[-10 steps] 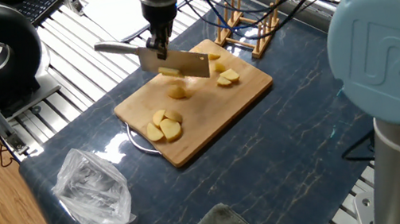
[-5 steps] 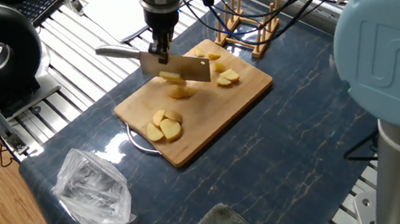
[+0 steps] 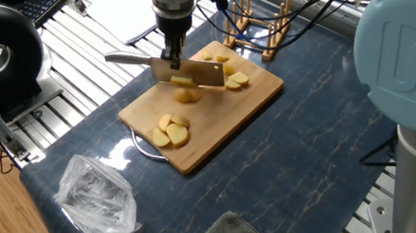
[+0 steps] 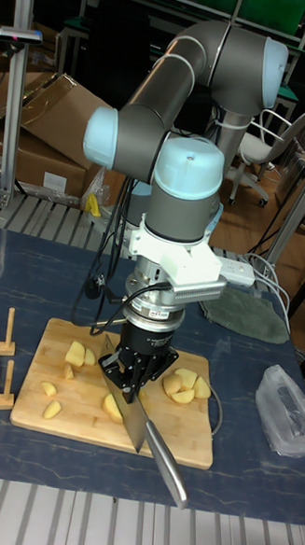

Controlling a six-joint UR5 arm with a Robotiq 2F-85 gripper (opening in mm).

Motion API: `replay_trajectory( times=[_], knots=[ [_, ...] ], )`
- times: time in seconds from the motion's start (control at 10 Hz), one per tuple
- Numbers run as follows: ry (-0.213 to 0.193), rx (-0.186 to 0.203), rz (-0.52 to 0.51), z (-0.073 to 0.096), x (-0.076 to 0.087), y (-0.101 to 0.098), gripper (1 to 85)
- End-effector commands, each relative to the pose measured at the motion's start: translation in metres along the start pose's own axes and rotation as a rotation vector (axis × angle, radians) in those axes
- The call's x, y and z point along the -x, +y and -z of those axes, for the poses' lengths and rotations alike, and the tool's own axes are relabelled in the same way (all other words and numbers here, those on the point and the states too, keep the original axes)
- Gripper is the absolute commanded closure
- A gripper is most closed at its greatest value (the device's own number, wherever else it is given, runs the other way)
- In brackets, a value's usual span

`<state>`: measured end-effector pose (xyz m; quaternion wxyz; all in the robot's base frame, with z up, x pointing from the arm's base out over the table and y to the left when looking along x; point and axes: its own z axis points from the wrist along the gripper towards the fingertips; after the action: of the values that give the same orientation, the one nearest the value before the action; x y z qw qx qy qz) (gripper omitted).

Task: Chop the potatoes

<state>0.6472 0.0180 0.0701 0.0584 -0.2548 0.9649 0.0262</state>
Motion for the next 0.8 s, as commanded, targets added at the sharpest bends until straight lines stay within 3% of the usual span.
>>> replay_trajectory(
  times=[0.0, 0.4, 0.7],
  knots=[
    [-0.020, 0.010, 0.012, -0.001, 0.000, -0.002, 84.7],
    [0.026, 0.038, -0.007, 0.027, -0.007, 0.003, 84.7],
    [0.028, 0.051, -0.029, 0.031, 0.000, 0.007, 84.7]
  ],
)
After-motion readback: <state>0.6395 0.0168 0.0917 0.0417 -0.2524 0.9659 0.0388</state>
